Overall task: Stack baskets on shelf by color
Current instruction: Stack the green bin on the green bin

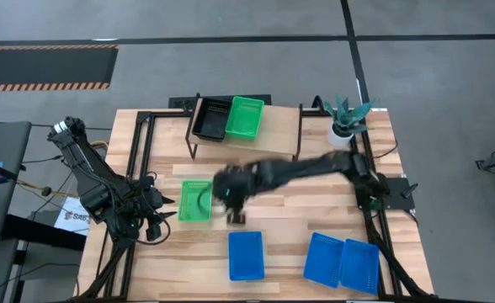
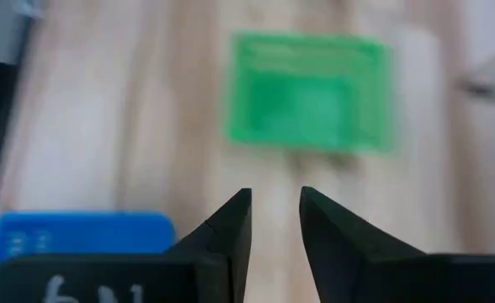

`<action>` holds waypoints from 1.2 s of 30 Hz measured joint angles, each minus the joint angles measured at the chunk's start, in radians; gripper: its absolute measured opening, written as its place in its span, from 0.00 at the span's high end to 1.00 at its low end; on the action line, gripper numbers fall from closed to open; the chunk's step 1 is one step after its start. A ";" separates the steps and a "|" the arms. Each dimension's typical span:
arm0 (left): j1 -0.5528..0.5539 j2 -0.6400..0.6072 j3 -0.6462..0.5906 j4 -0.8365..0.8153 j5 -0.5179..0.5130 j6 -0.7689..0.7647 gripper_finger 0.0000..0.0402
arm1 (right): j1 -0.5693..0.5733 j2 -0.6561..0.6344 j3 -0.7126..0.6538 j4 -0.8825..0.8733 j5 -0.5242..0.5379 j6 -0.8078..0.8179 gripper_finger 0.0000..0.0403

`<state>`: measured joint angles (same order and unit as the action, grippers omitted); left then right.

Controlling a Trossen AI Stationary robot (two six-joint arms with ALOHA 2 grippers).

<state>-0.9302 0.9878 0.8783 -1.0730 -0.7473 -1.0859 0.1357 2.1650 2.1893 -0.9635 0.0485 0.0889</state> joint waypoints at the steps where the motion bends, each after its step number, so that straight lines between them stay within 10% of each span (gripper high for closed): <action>1: 0.000 0.000 0.000 -0.003 0.005 -0.004 0.62 | 0.023 0.026 0.000 0.053 0.000 -0.011 0.68; 15: 0.000 0.000 0.000 -0.021 0.011 -0.045 0.62 | 0.083 0.283 -0.001 0.493 0.016 -0.094 0.43; 30: 0.000 0.000 0.000 -0.021 0.011 -0.056 0.62 | 0.045 0.359 0.001 0.489 0.062 -0.060 0.50; 36: 0.000 0.000 0.000 -0.021 0.011 -0.056 0.62 | 0.046 0.357 0.001 0.483 0.062 -0.094 0.70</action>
<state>-0.9302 0.9878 0.8783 -1.0940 -0.7361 -1.1416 0.1814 2.5216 2.1906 -0.4803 0.1104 -0.0051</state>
